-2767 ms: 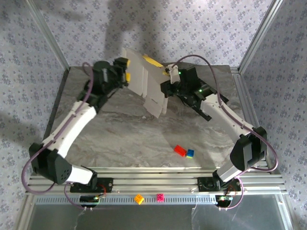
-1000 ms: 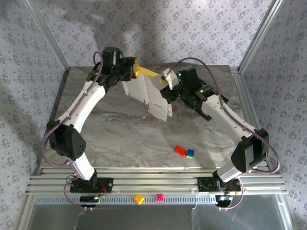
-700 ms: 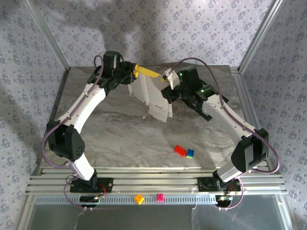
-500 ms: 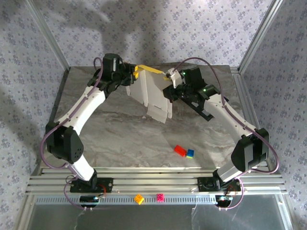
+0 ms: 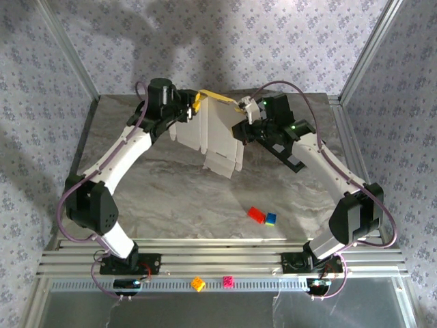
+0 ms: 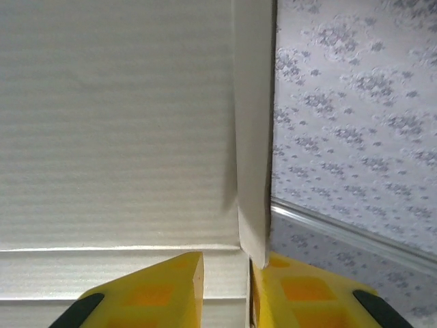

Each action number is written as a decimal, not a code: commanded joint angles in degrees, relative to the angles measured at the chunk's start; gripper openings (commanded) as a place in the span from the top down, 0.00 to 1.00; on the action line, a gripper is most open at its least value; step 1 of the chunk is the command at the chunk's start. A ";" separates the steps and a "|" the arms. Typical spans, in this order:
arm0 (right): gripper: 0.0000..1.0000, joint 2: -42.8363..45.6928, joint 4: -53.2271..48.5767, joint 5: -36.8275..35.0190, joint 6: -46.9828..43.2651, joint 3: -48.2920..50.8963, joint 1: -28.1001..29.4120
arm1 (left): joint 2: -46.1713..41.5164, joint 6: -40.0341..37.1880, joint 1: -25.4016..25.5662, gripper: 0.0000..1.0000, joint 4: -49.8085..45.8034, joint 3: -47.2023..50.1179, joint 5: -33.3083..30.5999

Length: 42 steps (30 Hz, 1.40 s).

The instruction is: Fold the paper box

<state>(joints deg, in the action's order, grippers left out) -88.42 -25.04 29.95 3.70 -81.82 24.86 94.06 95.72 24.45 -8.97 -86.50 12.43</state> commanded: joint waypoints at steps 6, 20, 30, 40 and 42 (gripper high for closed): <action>1.00 -0.71 0.47 2.42 1.23 -3.92 -0.42 | -2.46 -10.85 2.30 0.77 -6.81 3.64 -1.50; 1.00 -0.74 -3.31 -1.98 -0.82 -4.31 -0.43 | -14.79 -28.31 2.95 0.42 -22.25 -2.65 -12.30; 1.00 -2.39 -6.05 -7.69 -5.46 -6.30 1.60 | -8.57 -19.30 6.93 0.35 -31.50 -18.40 -10.03; 1.00 -4.86 -13.76 -15.17 -12.30 -12.02 5.87 | -1.32 -10.53 11.72 0.35 -38.58 -28.10 -15.01; 1.00 -3.83 -14.73 -12.27 -11.84 -12.25 5.61 | -2.97 -13.23 11.81 0.36 -42.62 -30.48 -21.57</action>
<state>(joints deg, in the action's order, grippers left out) -93.25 -36.71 16.64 -6.50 -91.79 30.70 94.15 82.78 36.45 -45.30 -111.39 -0.95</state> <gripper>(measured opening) 0.068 0.645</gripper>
